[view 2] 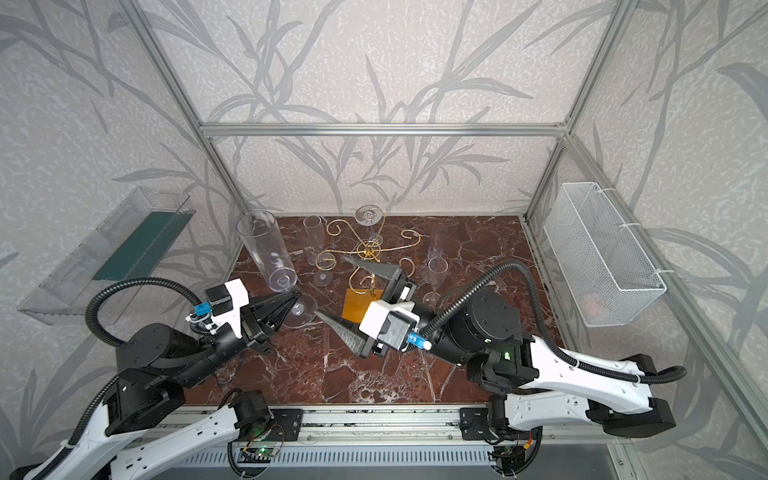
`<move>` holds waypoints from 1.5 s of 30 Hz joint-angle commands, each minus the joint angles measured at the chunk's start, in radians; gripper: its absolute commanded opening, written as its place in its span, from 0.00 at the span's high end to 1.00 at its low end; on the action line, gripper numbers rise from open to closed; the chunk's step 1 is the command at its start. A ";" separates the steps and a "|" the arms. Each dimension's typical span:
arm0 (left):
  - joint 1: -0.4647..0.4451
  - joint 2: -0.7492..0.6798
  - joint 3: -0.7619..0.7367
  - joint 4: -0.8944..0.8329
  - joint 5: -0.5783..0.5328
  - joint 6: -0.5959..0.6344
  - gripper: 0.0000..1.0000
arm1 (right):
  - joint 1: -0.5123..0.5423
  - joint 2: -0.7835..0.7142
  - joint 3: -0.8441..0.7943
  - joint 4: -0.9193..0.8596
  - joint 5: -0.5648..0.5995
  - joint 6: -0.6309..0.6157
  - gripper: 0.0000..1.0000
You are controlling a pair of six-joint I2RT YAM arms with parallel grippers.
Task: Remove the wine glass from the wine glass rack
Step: 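Close the left gripper on the glass stem while the right gripper releases it, then bring the right gripper down onto the glass bowl and close on it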
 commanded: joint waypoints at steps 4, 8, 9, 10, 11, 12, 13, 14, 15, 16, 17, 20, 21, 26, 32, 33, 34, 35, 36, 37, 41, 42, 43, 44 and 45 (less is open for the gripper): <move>-0.002 -0.008 -0.020 -0.008 -0.007 0.042 1.00 | -0.032 0.089 0.136 -0.120 -0.052 0.262 0.20; -0.002 -0.006 -0.026 -0.007 0.003 0.045 1.00 | -0.094 0.140 0.181 -0.139 -0.140 0.403 0.20; -0.002 -0.005 -0.028 -0.009 0.004 0.048 1.00 | -0.107 0.149 0.185 -0.135 -0.149 0.429 0.20; -0.002 -0.003 -0.029 -0.011 0.006 0.049 1.00 | -0.116 0.159 0.190 -0.132 -0.151 0.448 0.19; -0.002 -0.002 -0.029 -0.011 0.008 0.051 1.00 | -0.126 0.168 0.195 -0.128 -0.153 0.466 0.19; -0.002 -0.002 -0.032 -0.012 0.011 0.053 1.00 | -0.135 0.177 0.201 -0.127 -0.155 0.484 0.19; -0.002 -0.001 -0.033 -0.015 0.015 0.056 1.00 | -0.145 0.187 0.208 -0.125 -0.160 0.502 0.19; -0.002 0.001 -0.033 -0.016 0.016 0.059 1.00 | -0.153 0.196 0.216 -0.125 -0.167 0.519 0.19; -0.002 0.001 -0.034 -0.018 0.018 0.063 1.00 | -0.163 0.206 0.228 -0.128 -0.179 0.542 0.19; -0.002 0.002 -0.035 -0.022 0.019 0.066 1.00 | -0.176 0.218 0.239 -0.128 -0.199 0.568 0.19; -0.002 0.003 -0.036 -0.023 0.018 0.069 1.00 | -0.185 0.227 0.247 -0.126 -0.219 0.588 0.19; -0.002 -0.001 -0.043 -0.019 0.015 0.073 1.00 | -0.198 0.255 0.261 -0.110 -0.246 0.628 0.19; -0.002 -0.002 -0.045 -0.016 0.016 0.073 1.00 | -0.198 0.263 0.260 -0.099 -0.247 0.636 0.19; -0.002 0.000 -0.047 -0.020 0.017 0.076 1.00 | -0.200 0.291 0.271 -0.083 -0.252 0.665 0.21; -0.002 -0.002 -0.048 -0.023 0.017 0.080 1.00 | -0.204 0.307 0.280 -0.085 -0.261 0.685 0.35; -0.002 -0.002 -0.047 -0.023 0.016 0.080 1.00 | -0.204 0.307 0.281 -0.083 -0.262 0.688 0.39; -0.002 -0.002 -0.049 -0.023 0.017 0.082 1.00 | -0.205 0.308 0.279 -0.080 -0.263 0.692 0.42; -0.002 -0.001 -0.049 -0.023 0.017 0.082 1.00 | -0.205 0.308 0.277 -0.077 -0.263 0.693 0.45; -0.002 0.000 -0.050 -0.022 0.019 0.082 1.00 | -0.206 0.309 0.277 -0.074 -0.263 0.695 0.47; -0.002 0.002 -0.049 -0.023 0.019 0.084 1.00 | -0.205 0.310 0.275 -0.070 -0.264 0.697 0.52; -0.002 0.010 -0.050 -0.028 0.019 0.086 1.00 | -0.206 0.313 0.275 -0.060 -0.271 0.698 0.62; -0.002 0.010 -0.052 -0.026 0.019 0.086 1.00 | -0.206 0.313 0.275 -0.059 -0.273 0.696 0.63; -0.002 0.010 -0.051 -0.025 0.017 0.086 0.97 | -0.205 0.312 0.273 -0.059 -0.273 0.692 0.64; -0.002 0.007 -0.052 -0.024 0.016 0.087 0.91 | -0.205 0.311 0.270 -0.059 -0.273 0.687 0.64; -0.002 0.004 -0.052 -0.022 0.013 0.086 0.86 | -0.205 0.309 0.266 -0.057 -0.273 0.681 0.65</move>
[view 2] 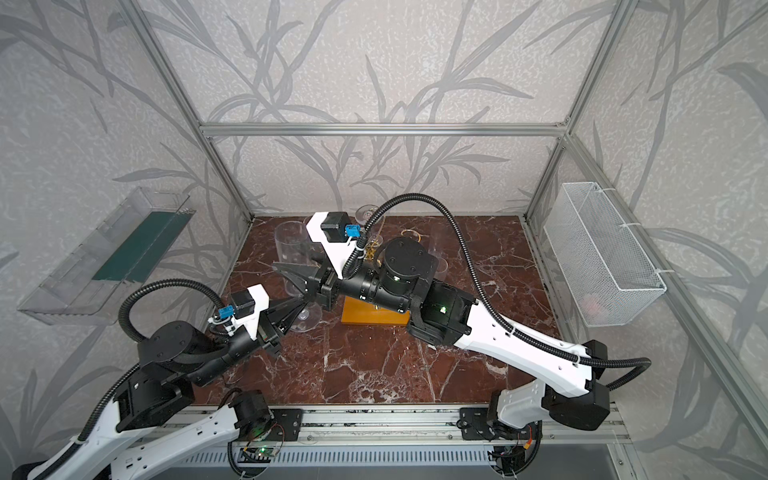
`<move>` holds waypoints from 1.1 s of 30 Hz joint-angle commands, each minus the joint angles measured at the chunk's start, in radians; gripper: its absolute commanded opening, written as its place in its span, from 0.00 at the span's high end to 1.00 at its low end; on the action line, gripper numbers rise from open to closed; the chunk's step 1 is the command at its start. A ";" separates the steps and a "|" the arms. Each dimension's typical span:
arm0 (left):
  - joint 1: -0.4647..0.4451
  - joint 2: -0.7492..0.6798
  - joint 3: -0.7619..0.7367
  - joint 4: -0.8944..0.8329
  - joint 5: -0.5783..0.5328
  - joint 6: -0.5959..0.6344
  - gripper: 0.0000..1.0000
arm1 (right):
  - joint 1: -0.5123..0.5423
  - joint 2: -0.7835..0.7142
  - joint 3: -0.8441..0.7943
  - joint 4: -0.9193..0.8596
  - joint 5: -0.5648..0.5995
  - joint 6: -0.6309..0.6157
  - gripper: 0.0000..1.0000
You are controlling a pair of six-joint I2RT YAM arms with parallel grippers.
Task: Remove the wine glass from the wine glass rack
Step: 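Bring the right gripper down onto the glass bowl and close on it, then open the left gripper and draw it back while the right holds the glass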
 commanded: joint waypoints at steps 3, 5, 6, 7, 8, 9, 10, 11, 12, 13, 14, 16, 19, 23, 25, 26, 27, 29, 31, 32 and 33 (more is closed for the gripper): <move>-0.002 -0.012 -0.012 0.019 -0.005 0.027 0.71 | 0.002 -0.015 0.004 0.073 -0.017 -0.003 0.67; -0.002 -0.024 -0.017 0.022 -0.013 0.022 0.61 | 0.003 -0.021 -0.004 0.079 -0.017 -0.011 0.67; -0.002 -0.032 -0.020 0.025 -0.018 0.020 0.56 | 0.003 -0.023 -0.007 0.077 -0.016 -0.016 0.67; -0.002 -0.039 -0.023 0.026 -0.022 0.016 0.52 | 0.003 -0.024 -0.008 0.076 -0.015 -0.022 0.68; -0.002 -0.047 -0.025 0.028 -0.026 0.012 0.49 | 0.002 -0.027 -0.011 0.074 -0.017 -0.028 0.68; -0.002 -0.049 -0.029 0.031 -0.031 0.007 0.46 | 0.002 -0.030 -0.015 0.073 -0.017 -0.034 0.68; -0.002 -0.049 -0.032 0.032 -0.037 0.005 0.44 | 0.002 -0.032 -0.016 0.072 -0.020 -0.041 0.69; -0.002 -0.077 -0.035 0.032 -0.044 0.004 0.42 | 0.003 -0.034 -0.019 0.068 -0.024 -0.050 0.69; -0.002 -0.087 -0.038 0.033 -0.057 0.003 0.40 | 0.002 -0.036 -0.021 0.062 -0.028 -0.059 0.69; -0.002 -0.093 -0.041 0.032 -0.067 0.003 0.39 | 0.003 -0.038 -0.021 0.055 -0.028 -0.064 0.69; -0.002 -0.101 -0.041 0.031 -0.075 0.002 0.38 | 0.002 -0.041 -0.021 0.046 -0.028 -0.072 0.69; -0.002 -0.117 -0.045 0.031 -0.084 0.000 0.37 | 0.003 -0.047 -0.028 0.033 -0.028 -0.085 0.70; -0.002 -0.154 -0.059 0.046 -0.096 0.002 0.35 | 0.003 -0.063 -0.049 0.024 -0.023 -0.108 0.70; -0.002 -0.205 -0.075 0.051 -0.140 -0.001 0.34 | 0.002 -0.079 -0.065 -0.015 -0.041 -0.153 0.69; -0.002 -0.232 -0.082 0.055 -0.165 -0.005 0.34 | 0.002 -0.087 -0.072 -0.043 -0.037 -0.166 0.70; -0.002 -0.240 -0.084 0.060 -0.171 -0.006 0.34 | 0.003 -0.091 -0.078 -0.049 -0.036 -0.170 0.70; -0.002 -0.254 -0.089 0.067 -0.177 -0.006 0.34 | 0.002 -0.097 -0.091 -0.050 -0.033 -0.172 0.69; -0.002 -0.274 -0.097 0.074 -0.190 -0.009 0.34 | 0.003 -0.111 -0.118 -0.050 -0.026 -0.179 0.70; -0.002 -0.290 -0.099 0.072 -0.212 -0.010 0.34 | 0.004 -0.126 -0.146 -0.050 -0.027 -0.192 0.70; -0.002 -0.296 -0.099 0.071 -0.222 -0.011 0.34 | 0.008 -0.133 -0.160 -0.044 -0.032 -0.204 0.70; -0.002 -0.304 -0.099 0.071 -0.231 -0.011 0.34 | 0.012 -0.139 -0.171 -0.043 -0.036 -0.213 0.70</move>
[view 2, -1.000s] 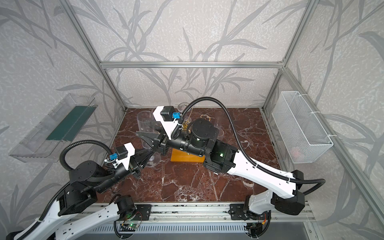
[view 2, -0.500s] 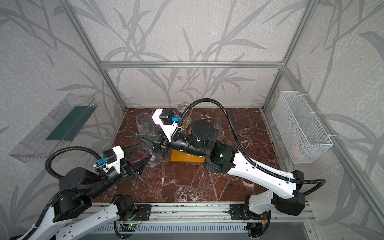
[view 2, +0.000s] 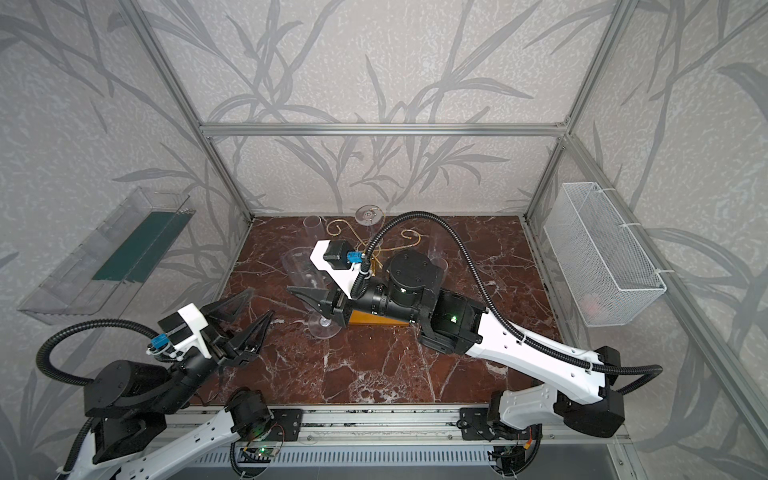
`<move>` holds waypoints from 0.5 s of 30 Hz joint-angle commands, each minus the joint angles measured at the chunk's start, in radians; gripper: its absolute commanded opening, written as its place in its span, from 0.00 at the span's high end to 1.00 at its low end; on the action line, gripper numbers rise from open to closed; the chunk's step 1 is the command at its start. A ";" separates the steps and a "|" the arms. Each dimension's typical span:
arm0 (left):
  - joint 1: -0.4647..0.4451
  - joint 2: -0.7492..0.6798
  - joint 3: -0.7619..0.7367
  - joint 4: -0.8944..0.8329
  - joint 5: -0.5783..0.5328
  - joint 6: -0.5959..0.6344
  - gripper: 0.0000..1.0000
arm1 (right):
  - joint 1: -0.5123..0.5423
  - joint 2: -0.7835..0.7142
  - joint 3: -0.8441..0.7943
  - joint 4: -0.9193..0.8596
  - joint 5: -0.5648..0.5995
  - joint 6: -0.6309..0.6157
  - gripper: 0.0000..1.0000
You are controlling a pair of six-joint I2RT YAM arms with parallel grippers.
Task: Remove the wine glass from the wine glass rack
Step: 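Open the left gripper and draw it back while the right holds the glass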
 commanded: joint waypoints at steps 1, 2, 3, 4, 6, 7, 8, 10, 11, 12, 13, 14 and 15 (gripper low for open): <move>-0.002 -0.024 -0.008 0.023 -0.058 -0.010 0.34 | 0.012 -0.043 -0.029 0.019 -0.010 -0.048 0.70; -0.002 -0.030 -0.009 0.025 -0.068 -0.010 0.34 | 0.015 -0.047 -0.035 0.011 -0.007 -0.053 0.70; -0.002 -0.036 -0.011 0.030 -0.080 -0.010 0.34 | 0.022 -0.049 -0.041 0.002 -0.002 -0.060 0.70; -0.002 -0.042 -0.014 0.032 -0.092 -0.010 0.34 | 0.030 -0.052 -0.051 -0.005 0.009 -0.067 0.70; -0.002 -0.053 -0.015 0.032 -0.110 -0.007 0.34 | 0.049 -0.058 -0.081 0.002 0.031 -0.079 0.70; -0.003 -0.058 -0.017 0.031 -0.118 -0.005 0.34 | 0.060 -0.061 -0.102 0.014 0.042 -0.082 0.71; -0.002 -0.064 -0.017 0.029 -0.125 -0.003 0.34 | 0.069 -0.063 -0.119 0.024 0.051 -0.086 0.71; -0.002 -0.075 -0.016 0.024 -0.139 -0.001 0.34 | 0.095 -0.065 -0.160 0.050 0.081 -0.100 0.71; -0.002 -0.080 -0.016 0.021 -0.146 -0.001 0.34 | 0.107 -0.063 -0.180 0.061 0.094 -0.110 0.71; -0.002 -0.087 -0.016 0.020 -0.150 -0.001 0.34 | 0.119 -0.061 -0.202 0.076 0.097 -0.124 0.72; -0.002 -0.094 -0.016 0.017 -0.155 -0.002 0.34 | 0.133 -0.056 -0.226 0.095 0.107 -0.127 0.72; -0.002 -0.099 -0.016 0.013 -0.157 -0.003 0.34 | 0.144 -0.053 -0.247 0.117 0.120 -0.125 0.72; -0.002 -0.103 -0.017 0.009 -0.160 -0.004 0.34 | 0.157 -0.048 -0.277 0.148 0.135 -0.121 0.72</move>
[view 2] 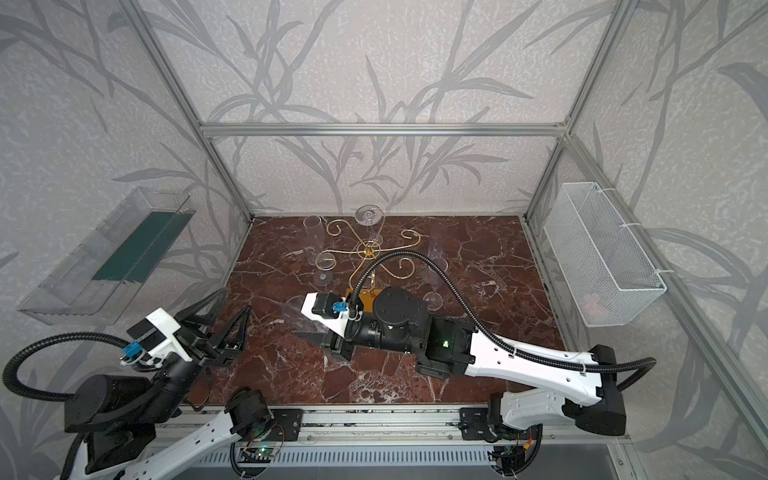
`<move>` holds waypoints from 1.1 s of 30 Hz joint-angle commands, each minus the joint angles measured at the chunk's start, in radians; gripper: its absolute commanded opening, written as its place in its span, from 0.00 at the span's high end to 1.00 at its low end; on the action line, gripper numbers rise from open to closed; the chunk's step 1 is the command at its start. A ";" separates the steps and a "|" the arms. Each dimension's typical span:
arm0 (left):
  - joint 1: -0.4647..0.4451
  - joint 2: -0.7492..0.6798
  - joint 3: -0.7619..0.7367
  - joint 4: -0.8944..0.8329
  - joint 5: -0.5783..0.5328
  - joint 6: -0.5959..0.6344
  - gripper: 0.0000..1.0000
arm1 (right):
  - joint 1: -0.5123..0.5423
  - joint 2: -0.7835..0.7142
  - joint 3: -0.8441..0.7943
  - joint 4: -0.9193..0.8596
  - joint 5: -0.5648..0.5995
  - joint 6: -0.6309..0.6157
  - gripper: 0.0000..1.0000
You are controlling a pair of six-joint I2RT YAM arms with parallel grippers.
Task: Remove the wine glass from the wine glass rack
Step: 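Open the left gripper and draw it back while the right holds the glass, then carry the clear glass toward the robot and lower it with the right gripper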
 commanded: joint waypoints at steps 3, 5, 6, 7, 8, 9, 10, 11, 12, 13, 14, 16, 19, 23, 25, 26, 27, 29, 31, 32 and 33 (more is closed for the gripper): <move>-0.002 -0.033 -0.005 -0.014 -0.042 -0.004 0.34 | 0.064 0.018 -0.115 0.216 0.103 -0.010 0.72; -0.002 -0.041 0.000 -0.030 -0.047 -0.005 0.34 | 0.083 0.040 -0.147 0.258 0.126 -0.014 0.73; -0.002 -0.044 0.002 -0.038 -0.050 -0.006 0.34 | 0.097 0.055 -0.161 0.283 0.145 -0.028 0.73; -0.002 -0.047 0.006 -0.046 -0.053 -0.006 0.34 | 0.115 0.073 -0.178 0.309 0.168 -0.051 0.73; -0.002 -0.051 0.006 -0.053 -0.055 -0.006 0.34 | 0.128 0.086 -0.191 0.333 0.187 -0.067 0.73; -0.002 -0.055 0.007 -0.058 -0.058 -0.006 0.34 | 0.137 0.102 -0.206 0.363 0.200 -0.075 0.73; -0.002 -0.059 0.009 -0.063 -0.060 -0.006 0.34 | 0.142 0.119 -0.227 0.406 0.213 -0.075 0.73; -0.002 -0.062 0.009 -0.067 -0.061 -0.006 0.34 | 0.143 0.136 -0.246 0.449 0.220 -0.068 0.73; -0.002 -0.065 0.009 -0.069 -0.064 -0.007 0.34 | 0.143 0.156 -0.268 0.502 0.230 -0.057 0.73; -0.002 -0.069 0.007 -0.074 -0.066 -0.008 0.34 | 0.146 0.178 -0.287 0.554 0.243 -0.049 0.74; -0.002 -0.071 0.008 -0.076 -0.068 -0.008 0.34 | 0.146 0.196 -0.299 0.593 0.255 -0.046 0.74; -0.002 -0.072 0.009 -0.082 -0.071 -0.009 0.34 | 0.151 0.244 -0.316 0.688 0.285 -0.049 0.74; -0.002 -0.072 0.010 -0.082 -0.074 -0.008 0.34 | 0.161 0.312 -0.318 0.793 0.327 -0.069 0.74; -0.002 -0.072 0.013 -0.087 -0.079 -0.006 0.34 | 0.175 0.415 -0.318 0.972 0.412 -0.100 0.75; -0.002 -0.072 0.015 -0.088 -0.083 -0.004 0.34 | 0.183 0.486 -0.305 1.076 0.475 -0.124 0.75; -0.002 -0.072 0.015 -0.087 -0.083 -0.003 0.34 | 0.186 0.512 -0.296 1.115 0.502 -0.135 0.76; -0.002 -0.072 0.016 -0.088 -0.084 -0.003 0.34 | 0.188 0.541 -0.283 1.155 0.529 -0.146 0.76; -0.002 -0.072 0.018 -0.093 -0.084 -0.004 0.34 | 0.192 0.589 -0.258 1.211 0.577 -0.158 0.76; -0.002 -0.073 0.020 -0.098 -0.085 -0.008 0.34 | 0.192 0.635 -0.225 1.252 0.630 -0.172 0.76; -0.002 -0.073 0.020 -0.100 -0.083 -0.008 0.34 | 0.192 0.657 -0.212 1.266 0.653 -0.180 0.76; -0.002 -0.073 0.022 -0.104 -0.083 -0.011 0.34 | 0.191 0.679 -0.193 1.282 0.678 -0.198 0.76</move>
